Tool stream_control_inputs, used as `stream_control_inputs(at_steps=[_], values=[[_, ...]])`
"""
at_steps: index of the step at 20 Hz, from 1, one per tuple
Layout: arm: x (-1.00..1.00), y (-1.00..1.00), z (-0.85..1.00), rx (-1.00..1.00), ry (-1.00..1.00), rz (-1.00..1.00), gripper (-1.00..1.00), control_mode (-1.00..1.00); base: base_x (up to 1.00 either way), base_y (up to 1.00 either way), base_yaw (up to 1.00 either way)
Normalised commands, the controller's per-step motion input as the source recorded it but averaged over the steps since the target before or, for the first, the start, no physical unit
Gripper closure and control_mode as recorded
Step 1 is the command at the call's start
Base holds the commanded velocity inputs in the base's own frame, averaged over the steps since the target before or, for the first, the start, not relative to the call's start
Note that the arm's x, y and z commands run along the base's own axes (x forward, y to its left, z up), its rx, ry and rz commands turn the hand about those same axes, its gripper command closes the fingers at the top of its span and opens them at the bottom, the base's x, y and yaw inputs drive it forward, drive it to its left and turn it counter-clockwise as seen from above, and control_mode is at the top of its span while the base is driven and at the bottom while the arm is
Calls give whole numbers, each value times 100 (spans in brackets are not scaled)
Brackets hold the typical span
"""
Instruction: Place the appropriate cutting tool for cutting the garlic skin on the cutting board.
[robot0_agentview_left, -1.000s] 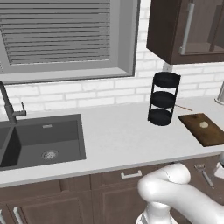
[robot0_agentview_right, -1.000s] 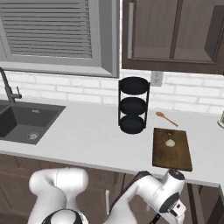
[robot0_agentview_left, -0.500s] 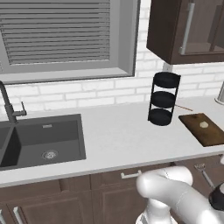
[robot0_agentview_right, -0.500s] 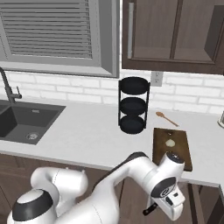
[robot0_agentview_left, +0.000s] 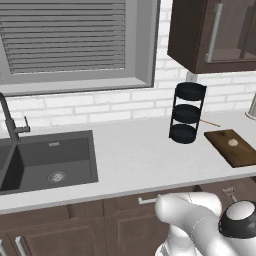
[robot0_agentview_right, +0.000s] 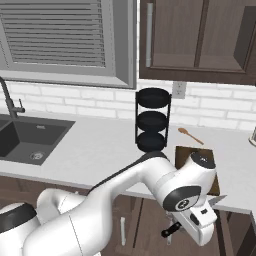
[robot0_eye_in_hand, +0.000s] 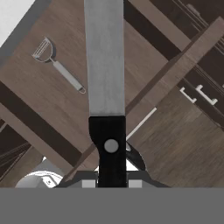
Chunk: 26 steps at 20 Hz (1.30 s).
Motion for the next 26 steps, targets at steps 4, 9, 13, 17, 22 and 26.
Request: stream_control_inputs(at_steps=[4, 9, 13, 17, 22, 26], values=[[51, -2, 76, 0, 0, 0, 100, -100, 0, 0, 0], [87, -30, 37, 0, 0, 0, 100, -100, 0, 0, 0], [100, -42, 2, 0, 0, 0, 100, -100, 0, 0, 0], [91, -27, -13, -1, 4, 0, 100, -100, 0, 0, 0], [83, -2, -26, 0, 9, 0, 100, -100, 0, 0, 0], [52, -10, -41, 0, 9, 0, 100, -100, 0, 0, 0]])
